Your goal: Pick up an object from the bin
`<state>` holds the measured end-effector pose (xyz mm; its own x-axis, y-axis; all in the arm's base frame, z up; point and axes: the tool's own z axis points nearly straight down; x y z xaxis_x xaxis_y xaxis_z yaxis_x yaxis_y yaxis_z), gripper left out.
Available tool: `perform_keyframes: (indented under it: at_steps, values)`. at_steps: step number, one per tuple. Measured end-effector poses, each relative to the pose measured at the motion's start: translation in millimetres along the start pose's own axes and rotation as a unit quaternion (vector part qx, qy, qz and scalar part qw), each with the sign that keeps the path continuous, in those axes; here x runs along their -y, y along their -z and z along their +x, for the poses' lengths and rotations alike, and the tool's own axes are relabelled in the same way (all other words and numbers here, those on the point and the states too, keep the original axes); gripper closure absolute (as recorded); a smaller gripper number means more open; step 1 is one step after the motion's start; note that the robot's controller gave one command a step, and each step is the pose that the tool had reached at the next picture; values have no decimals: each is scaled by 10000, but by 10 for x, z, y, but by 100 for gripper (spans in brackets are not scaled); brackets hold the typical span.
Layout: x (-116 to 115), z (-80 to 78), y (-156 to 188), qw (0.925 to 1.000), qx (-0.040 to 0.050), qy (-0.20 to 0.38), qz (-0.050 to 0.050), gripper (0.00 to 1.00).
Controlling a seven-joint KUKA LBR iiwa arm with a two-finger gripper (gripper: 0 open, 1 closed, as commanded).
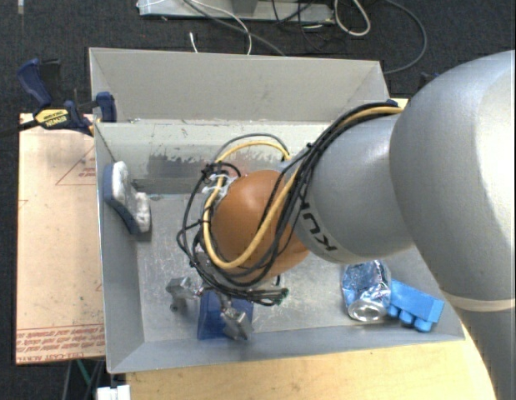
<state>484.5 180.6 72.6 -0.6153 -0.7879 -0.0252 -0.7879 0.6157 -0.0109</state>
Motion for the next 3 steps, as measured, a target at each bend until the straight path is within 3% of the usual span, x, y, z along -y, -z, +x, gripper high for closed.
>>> perform_keyframes:
  at_steps: [1,2,3]
  values:
    - [154,217,-10,9998,-100,132,-72,100]
    - [154,217,-9,9998,-99,133,-72,100]
    - [131,238,249,9997,-148,130,-111,100]
